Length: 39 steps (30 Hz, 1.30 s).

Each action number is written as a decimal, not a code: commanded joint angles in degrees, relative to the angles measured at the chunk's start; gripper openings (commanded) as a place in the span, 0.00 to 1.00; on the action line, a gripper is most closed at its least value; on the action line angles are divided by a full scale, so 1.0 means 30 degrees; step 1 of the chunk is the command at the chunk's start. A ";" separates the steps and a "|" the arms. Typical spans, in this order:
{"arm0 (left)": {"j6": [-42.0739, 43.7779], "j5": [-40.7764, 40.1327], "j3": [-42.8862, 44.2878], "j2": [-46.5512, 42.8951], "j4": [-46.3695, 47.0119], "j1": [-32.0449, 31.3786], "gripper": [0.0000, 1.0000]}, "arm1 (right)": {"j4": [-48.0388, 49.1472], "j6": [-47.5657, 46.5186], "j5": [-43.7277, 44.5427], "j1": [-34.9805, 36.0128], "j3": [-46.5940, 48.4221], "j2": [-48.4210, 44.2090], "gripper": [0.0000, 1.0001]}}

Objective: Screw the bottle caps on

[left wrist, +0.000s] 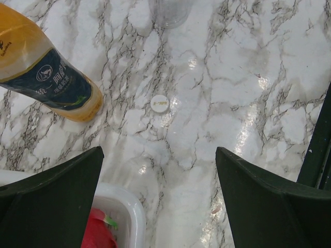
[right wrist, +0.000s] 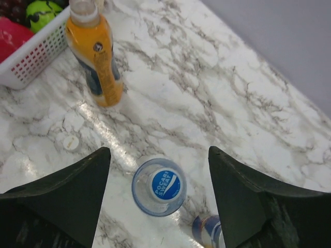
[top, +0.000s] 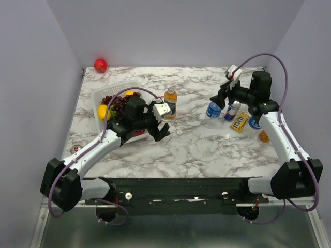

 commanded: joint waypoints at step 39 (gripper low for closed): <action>-0.0629 0.1451 -0.0186 -0.2011 -0.0523 0.4289 0.99 | 0.3137 0.3326 -0.2518 0.7724 0.8971 0.9427 0.23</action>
